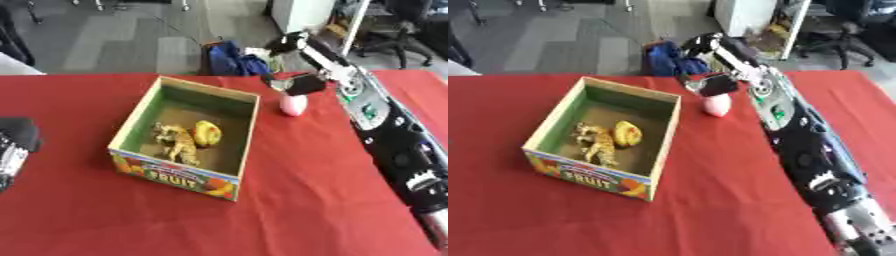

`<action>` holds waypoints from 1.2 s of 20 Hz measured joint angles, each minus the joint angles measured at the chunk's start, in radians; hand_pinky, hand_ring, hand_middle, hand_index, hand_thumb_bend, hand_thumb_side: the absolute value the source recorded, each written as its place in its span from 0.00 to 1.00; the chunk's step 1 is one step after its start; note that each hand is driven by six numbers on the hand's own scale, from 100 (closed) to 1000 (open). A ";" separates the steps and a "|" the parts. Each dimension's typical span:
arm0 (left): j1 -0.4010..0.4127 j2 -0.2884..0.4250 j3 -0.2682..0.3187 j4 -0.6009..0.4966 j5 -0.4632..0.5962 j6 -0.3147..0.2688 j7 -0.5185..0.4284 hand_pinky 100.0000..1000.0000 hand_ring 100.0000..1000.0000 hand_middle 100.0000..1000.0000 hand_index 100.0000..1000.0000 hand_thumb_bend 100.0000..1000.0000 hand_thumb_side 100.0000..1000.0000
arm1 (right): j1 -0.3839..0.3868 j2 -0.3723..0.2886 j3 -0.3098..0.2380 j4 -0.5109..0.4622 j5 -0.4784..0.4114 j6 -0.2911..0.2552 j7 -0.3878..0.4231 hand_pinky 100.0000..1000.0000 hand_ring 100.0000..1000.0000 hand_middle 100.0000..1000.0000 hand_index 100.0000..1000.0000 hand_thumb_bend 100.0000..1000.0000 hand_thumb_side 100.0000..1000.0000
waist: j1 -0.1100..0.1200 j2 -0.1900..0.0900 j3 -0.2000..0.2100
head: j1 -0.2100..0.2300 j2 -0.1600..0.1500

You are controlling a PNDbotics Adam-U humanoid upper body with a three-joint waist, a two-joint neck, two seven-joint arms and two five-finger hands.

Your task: Pick up objects on the table and place them in the box.

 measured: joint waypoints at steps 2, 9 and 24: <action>0.000 0.000 0.000 0.000 0.000 0.000 0.000 0.65 0.57 0.53 0.66 0.34 0.42 | 0.010 -0.012 -0.016 0.046 0.001 0.025 -0.048 0.77 0.71 0.58 0.76 0.23 0.25 | 0.002 0.000 -0.001 | 0.002 0.000; 0.000 0.000 0.000 0.000 0.000 -0.001 0.002 0.65 0.57 0.53 0.66 0.34 0.42 | 0.032 -0.018 -0.027 0.203 0.074 0.048 -0.128 0.78 0.73 0.66 0.78 0.24 0.30 | 0.009 0.000 -0.001 | 0.002 0.000; 0.000 0.000 0.000 0.000 0.000 -0.002 0.002 0.65 0.57 0.53 0.67 0.33 0.43 | 0.032 0.028 -0.020 0.281 0.205 0.017 -0.050 0.80 0.77 0.74 0.82 0.28 0.38 | 0.015 0.002 0.008 | -0.011 0.000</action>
